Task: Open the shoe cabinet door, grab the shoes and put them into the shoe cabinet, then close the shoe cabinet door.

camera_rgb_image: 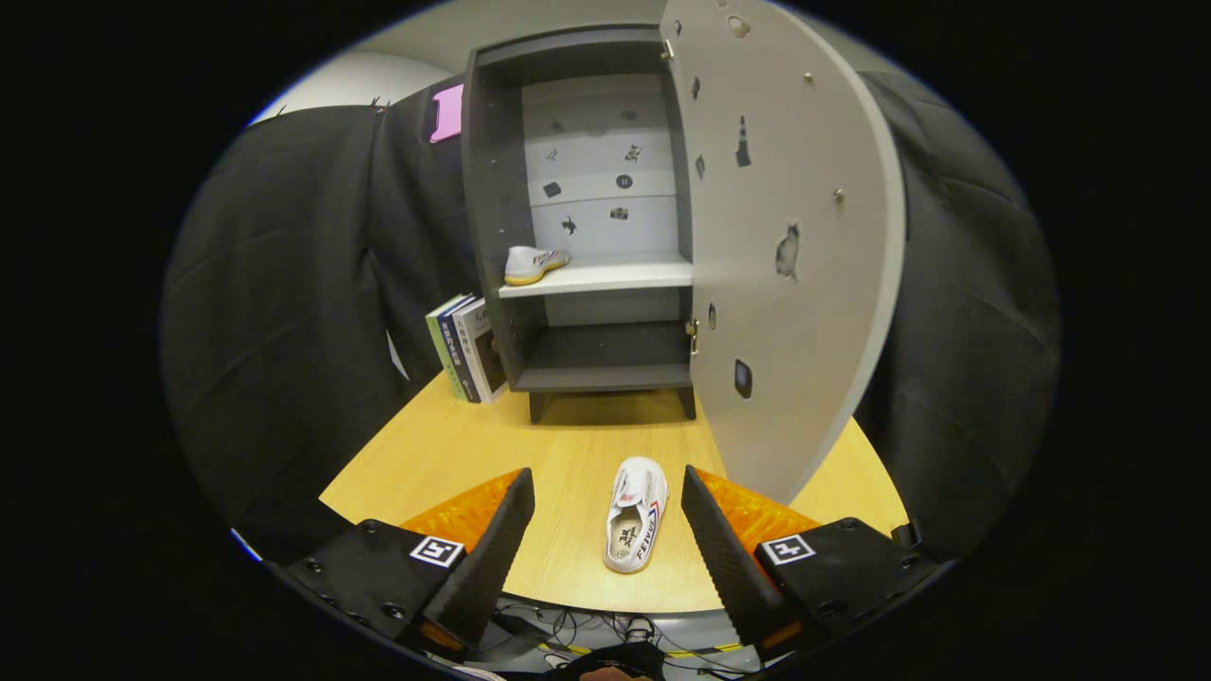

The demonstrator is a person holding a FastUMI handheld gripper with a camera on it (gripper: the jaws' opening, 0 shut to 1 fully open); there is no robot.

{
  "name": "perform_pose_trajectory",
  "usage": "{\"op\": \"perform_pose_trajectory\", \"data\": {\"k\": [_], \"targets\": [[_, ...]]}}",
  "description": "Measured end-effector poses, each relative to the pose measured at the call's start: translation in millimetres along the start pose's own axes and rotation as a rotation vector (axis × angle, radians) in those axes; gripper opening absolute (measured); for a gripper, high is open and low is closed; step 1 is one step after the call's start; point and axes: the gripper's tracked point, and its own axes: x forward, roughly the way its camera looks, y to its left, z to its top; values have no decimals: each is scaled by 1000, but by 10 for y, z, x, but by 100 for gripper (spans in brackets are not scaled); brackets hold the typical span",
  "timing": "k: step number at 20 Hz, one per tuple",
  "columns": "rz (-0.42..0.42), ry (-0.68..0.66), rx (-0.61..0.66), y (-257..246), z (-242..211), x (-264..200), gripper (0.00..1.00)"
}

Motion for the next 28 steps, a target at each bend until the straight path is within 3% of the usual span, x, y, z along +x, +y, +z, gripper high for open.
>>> {"op": "perform_pose_trajectory", "data": {"k": [3,16,28], "targets": [[27,65,-61,89,-221,345,98],[161,414,-66,315,-1365,1654,98],[94,562,-110,193,-1768,2312,96]]}}
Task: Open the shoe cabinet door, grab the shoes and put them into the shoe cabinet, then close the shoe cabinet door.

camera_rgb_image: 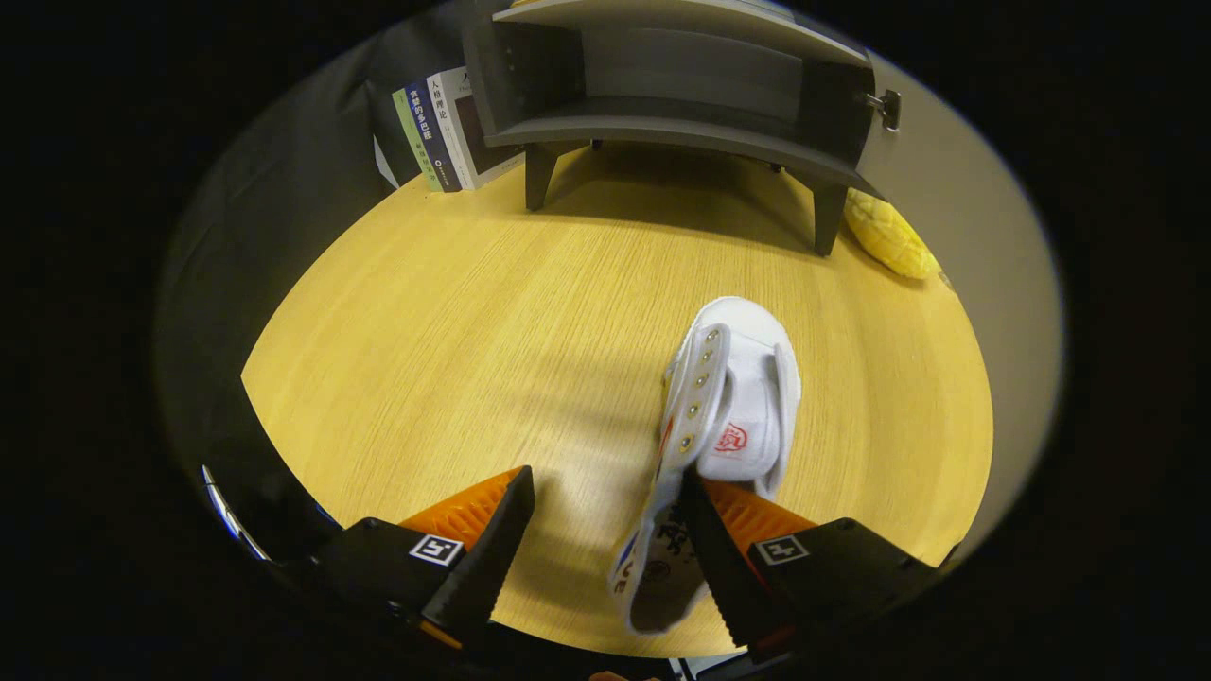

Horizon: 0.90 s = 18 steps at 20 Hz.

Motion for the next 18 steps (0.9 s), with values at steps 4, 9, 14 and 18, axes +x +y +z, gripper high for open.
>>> {"op": "perform_pose_trajectory", "data": {"k": [4,9,14,18], "targets": [[-65,-19,-26,-93,97,139,93],[-114,-7,-39,-328,125,193,59],[-63,8,-18,-372,123,202,9],[-18,-10,23,-366,137,178,2]]}}
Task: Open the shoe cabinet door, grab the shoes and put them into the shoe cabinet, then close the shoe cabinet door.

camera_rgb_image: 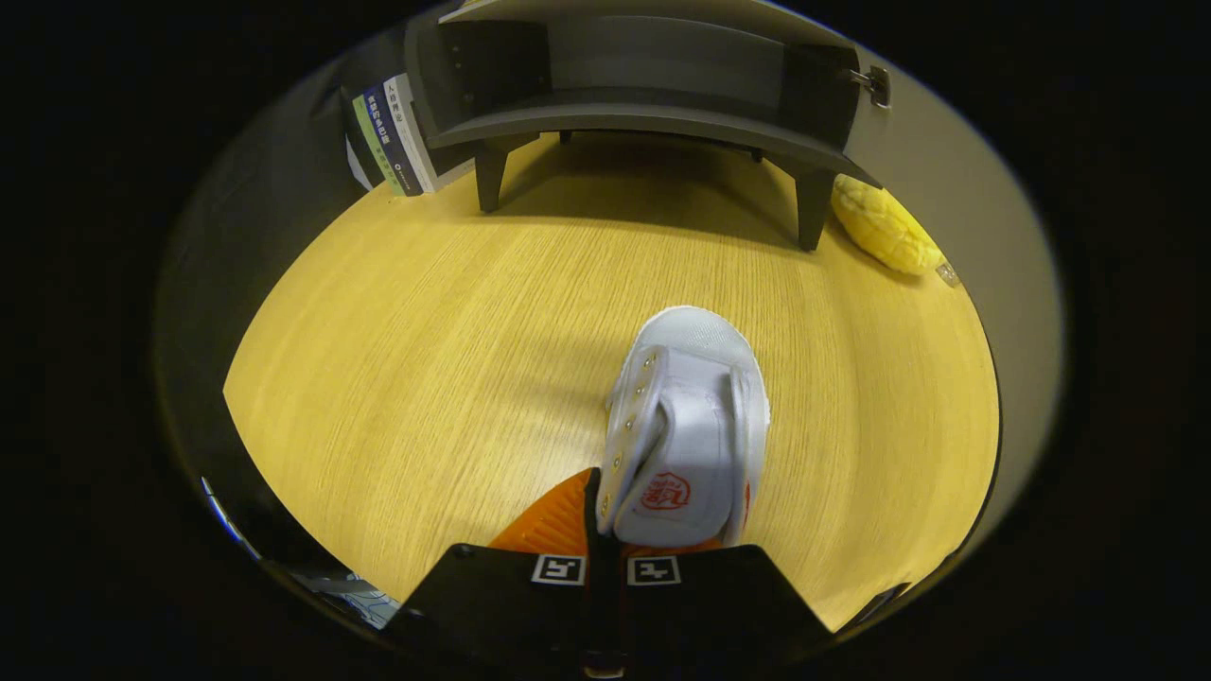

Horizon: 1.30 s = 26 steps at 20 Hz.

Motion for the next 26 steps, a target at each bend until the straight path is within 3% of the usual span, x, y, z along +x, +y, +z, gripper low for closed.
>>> {"op": "perform_pose_trajectory", "data": {"k": [13,26], "targets": [[-63,-162,-7,-39,310,-596,2],[-24,-445,-10,189,1375,-1896,2]]}}
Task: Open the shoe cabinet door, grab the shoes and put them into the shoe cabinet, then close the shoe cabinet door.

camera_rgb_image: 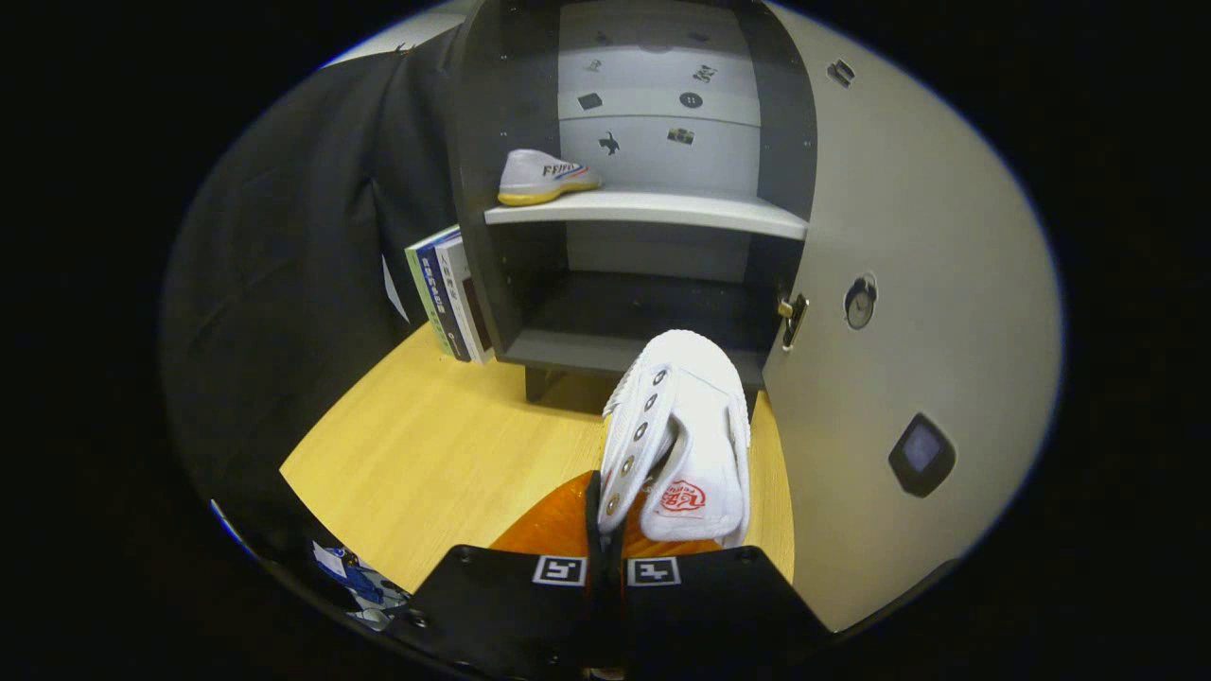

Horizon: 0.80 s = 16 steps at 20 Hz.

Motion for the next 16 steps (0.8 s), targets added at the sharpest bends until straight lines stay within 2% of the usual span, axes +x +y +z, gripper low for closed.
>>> {"op": "perform_pose_trajectory", "data": {"k": [7,16], "targets": [[-16,-133,8,-10,811,-89,1],[-42,-243,63,-103,1750,197,1]]}}
